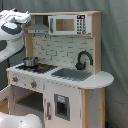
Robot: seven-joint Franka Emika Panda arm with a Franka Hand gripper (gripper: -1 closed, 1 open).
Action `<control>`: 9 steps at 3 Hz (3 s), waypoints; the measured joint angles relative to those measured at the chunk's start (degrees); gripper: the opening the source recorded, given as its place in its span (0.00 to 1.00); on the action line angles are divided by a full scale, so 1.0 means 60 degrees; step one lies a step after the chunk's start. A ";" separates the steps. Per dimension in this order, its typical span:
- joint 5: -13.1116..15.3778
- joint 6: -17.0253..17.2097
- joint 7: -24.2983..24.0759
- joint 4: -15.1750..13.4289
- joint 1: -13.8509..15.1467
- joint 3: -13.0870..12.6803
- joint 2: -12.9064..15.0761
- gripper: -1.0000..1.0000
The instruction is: Play with the kitchen
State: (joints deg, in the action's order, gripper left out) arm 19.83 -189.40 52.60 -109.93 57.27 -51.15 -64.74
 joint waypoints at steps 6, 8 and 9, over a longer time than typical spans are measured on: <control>-0.0025 0.2264 -0.5046 0.0818 0.1604 0.0257 -0.2933 1.00; -0.0024 0.3628 -0.6703 0.0947 0.1915 0.0131 -0.3718 1.00; -0.0015 0.4478 -0.7460 0.1181 0.2061 -0.0060 -0.3824 1.00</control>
State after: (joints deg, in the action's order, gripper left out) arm 19.73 -162.53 7.84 -102.85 69.64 -51.51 -87.68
